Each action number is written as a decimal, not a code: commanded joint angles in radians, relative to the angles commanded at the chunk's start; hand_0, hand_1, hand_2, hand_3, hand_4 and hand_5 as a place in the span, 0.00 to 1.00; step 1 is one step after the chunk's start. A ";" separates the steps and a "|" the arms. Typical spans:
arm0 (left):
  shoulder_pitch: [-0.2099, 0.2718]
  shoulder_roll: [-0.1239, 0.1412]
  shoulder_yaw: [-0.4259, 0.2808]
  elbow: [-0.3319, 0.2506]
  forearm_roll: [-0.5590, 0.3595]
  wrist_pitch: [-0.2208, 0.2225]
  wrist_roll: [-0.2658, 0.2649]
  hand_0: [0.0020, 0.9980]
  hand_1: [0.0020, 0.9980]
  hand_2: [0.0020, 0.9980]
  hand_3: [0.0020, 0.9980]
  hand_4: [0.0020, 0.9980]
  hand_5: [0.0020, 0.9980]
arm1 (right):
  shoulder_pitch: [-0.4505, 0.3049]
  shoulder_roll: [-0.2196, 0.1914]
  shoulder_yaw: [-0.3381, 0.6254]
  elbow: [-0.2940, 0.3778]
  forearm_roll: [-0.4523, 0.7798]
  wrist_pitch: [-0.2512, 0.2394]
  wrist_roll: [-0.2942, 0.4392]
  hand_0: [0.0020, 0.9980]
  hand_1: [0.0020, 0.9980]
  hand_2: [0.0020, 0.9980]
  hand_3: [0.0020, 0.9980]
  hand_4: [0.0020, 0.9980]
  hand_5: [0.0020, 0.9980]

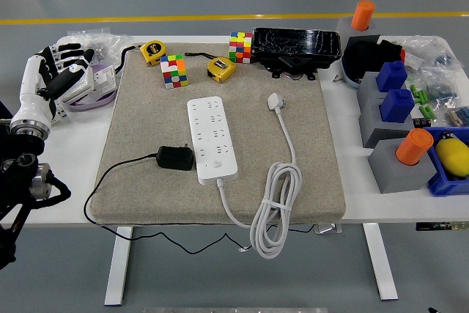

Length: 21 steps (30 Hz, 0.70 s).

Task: Put the plug near the board,insert it into the board,press the button,pull the plug out

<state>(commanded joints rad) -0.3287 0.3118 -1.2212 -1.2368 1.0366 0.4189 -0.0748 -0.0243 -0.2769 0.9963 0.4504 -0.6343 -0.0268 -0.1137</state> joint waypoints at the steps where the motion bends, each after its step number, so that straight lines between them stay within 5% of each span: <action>1: 0.000 0.000 0.000 0.000 0.000 0.000 0.000 0.55 0.66 0.66 0.61 0.86 0.35 | 0.000 0.000 0.000 0.000 0.000 0.000 0.000 0.68 0.69 0.70 0.60 0.94 0.53; 11: 0.005 0.026 0.044 -0.005 0.048 -0.003 0.005 0.55 0.66 0.66 0.61 0.87 0.35 | 0.003 -0.004 -0.011 0.001 0.002 0.001 0.000 0.68 0.69 0.70 0.60 0.94 0.53; 21: 0.023 0.113 0.177 -0.047 0.222 -0.012 0.016 0.60 0.68 0.68 0.63 0.87 0.32 | 0.002 -0.012 -0.020 0.001 0.001 0.001 -0.001 0.68 0.69 0.70 0.60 0.94 0.53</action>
<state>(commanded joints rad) -0.3062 0.4251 -1.0439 -1.2835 1.2583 0.4064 -0.0586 -0.0219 -0.2885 0.9764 0.4519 -0.6331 -0.0260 -0.1150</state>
